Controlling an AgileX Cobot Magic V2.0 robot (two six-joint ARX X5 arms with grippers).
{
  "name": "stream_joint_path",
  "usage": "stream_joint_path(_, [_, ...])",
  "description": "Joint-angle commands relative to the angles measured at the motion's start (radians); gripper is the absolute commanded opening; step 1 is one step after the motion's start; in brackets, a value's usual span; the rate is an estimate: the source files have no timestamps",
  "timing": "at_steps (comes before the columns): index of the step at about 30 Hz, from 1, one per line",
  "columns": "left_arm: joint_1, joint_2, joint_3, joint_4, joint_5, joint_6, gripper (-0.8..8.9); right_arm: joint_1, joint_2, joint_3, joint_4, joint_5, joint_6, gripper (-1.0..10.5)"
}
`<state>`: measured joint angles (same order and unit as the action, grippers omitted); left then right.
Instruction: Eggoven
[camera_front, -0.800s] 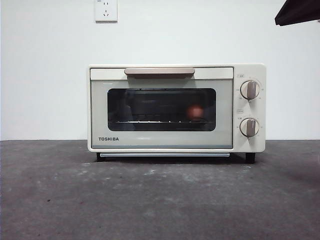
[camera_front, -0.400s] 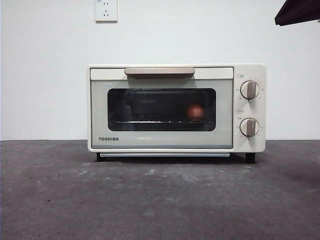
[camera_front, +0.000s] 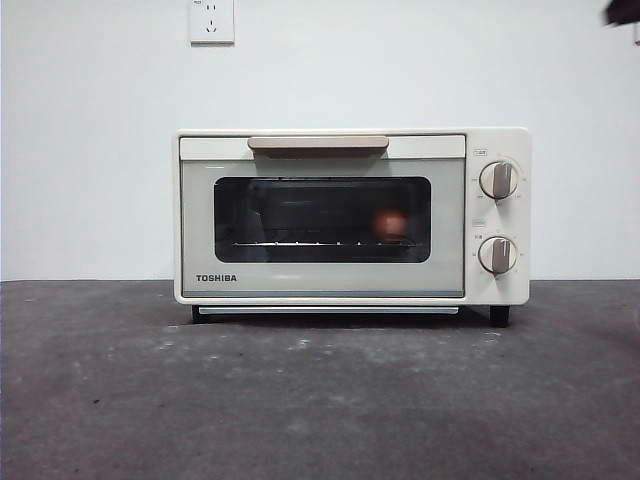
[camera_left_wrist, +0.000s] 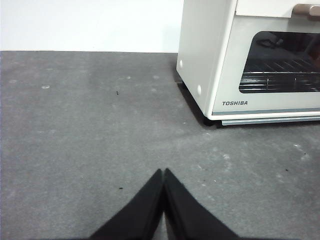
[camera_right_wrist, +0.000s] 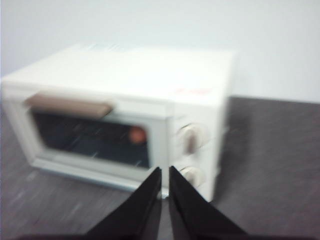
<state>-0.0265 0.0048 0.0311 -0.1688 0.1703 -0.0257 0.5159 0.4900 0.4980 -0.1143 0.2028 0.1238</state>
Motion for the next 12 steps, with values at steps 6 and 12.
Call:
stream_joint_path(6, [0.001, -0.002, -0.028, 0.008, 0.000, -0.006, 0.08, -0.317, -0.177, -0.165, 0.054, -0.126, -0.038, 0.1])
stream_joint_path(12, [0.001, -0.002, -0.028, 0.008, 0.000, -0.006, 0.08, -0.473, -0.335, -0.334, 0.151, -0.125, -0.038, 0.1])
